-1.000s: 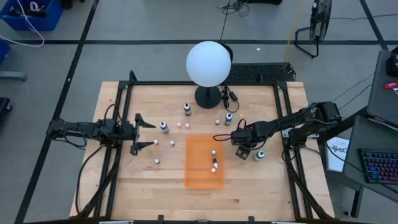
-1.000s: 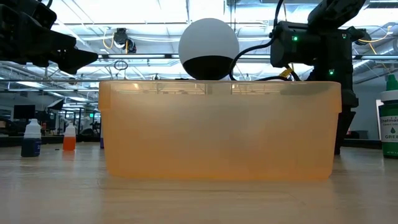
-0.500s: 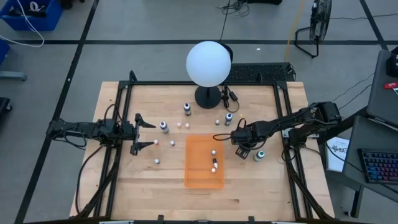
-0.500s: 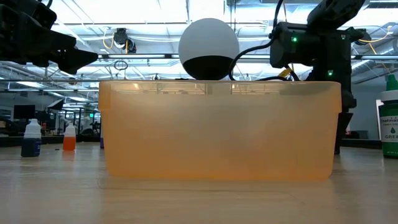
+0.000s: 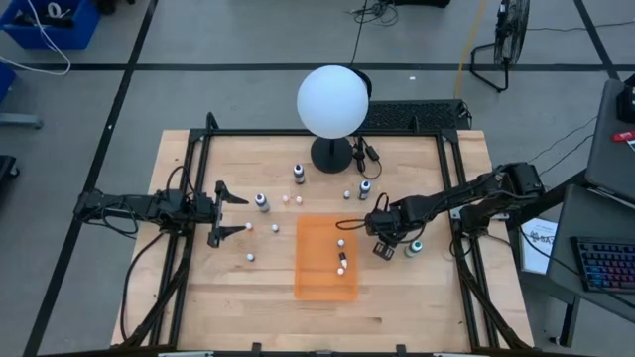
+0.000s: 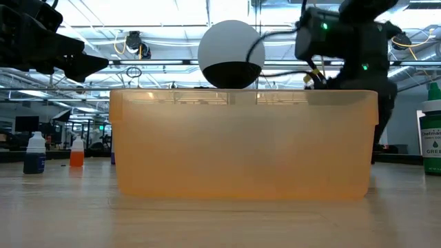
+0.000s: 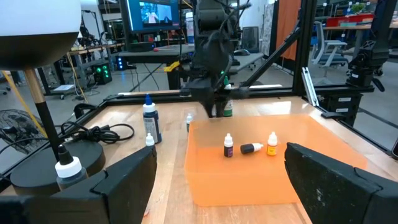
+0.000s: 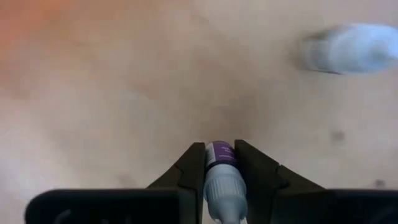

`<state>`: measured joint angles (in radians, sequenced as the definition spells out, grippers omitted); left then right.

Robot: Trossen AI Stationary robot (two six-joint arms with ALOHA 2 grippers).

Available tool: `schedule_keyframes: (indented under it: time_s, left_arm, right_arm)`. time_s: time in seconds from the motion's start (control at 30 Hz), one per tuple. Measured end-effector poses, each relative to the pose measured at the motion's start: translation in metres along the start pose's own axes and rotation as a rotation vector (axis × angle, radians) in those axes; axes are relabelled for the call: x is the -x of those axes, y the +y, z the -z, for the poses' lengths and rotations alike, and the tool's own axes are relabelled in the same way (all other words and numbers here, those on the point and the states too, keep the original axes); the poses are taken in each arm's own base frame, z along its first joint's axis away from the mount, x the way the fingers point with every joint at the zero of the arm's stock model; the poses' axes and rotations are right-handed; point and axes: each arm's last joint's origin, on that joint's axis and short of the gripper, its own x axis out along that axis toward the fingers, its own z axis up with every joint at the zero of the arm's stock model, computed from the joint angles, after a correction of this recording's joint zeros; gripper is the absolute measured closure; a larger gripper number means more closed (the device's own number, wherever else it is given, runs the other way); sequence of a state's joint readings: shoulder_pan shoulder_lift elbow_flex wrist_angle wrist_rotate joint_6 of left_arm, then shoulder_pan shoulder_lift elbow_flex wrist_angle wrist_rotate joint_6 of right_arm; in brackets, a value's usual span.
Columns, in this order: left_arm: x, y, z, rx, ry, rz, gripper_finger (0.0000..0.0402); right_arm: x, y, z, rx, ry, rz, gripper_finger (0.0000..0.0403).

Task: Pick & Place food coloring
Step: Put the small purple food coloring bottle into the orange bin

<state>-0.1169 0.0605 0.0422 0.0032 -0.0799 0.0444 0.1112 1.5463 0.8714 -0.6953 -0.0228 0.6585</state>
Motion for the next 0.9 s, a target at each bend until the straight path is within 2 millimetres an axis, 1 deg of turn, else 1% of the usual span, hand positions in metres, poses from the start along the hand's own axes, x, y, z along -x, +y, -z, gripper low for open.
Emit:
schedule_keyframes:
  time_s: [0.1,0.2,0.4,0.53,0.63,0.7,0.77,0.83,0.9]
  left_arm:
    - [0.0,0.0,0.0,0.0,0.0,0.0,0.005]
    - [0.0,0.0,0.0,0.0,0.0,0.0,0.005]
    - [0.0,0.0,0.0,0.0,0.0,0.0,0.005]
    - [0.0,0.0,0.0,0.0,0.0,0.0,0.005]
    - [0.0,0.0,0.0,0.0,0.0,0.0,0.005]
    - [0.0,0.0,0.0,0.0,0.001,0.0,0.005]
    - [0.0,0.0,0.0,0.0,0.0,0.0,0.005]
    - [0.0,0.0,0.0,0.0,0.001,0.0,0.005]
    - [0.0,0.0,0.0,0.0,0.0,0.0,0.005]
  right_arm:
    - [0.012,0.015,-0.004,0.035,-0.038,-0.028,0.0345]
    - [0.028,0.033,-0.008,0.082,-0.088,-0.073,0.0345]
    - [0.073,0.07,-0.021,0.192,-0.284,-0.116,0.0345]
    - [0.109,0.083,-0.03,0.243,-0.387,-0.113,0.0345]
    - [0.128,0.089,-0.039,0.272,-0.435,-0.067,0.0345]
    - [0.134,0.093,-0.048,0.292,-0.43,-0.038,0.0345]
    - [0.135,0.098,-0.059,0.309,-0.428,-0.014,0.0346]
    - [0.132,0.103,-0.071,0.334,-0.4,0.017,0.0346]
    - [0.123,0.108,-0.086,0.367,-0.35,0.038,0.0346]
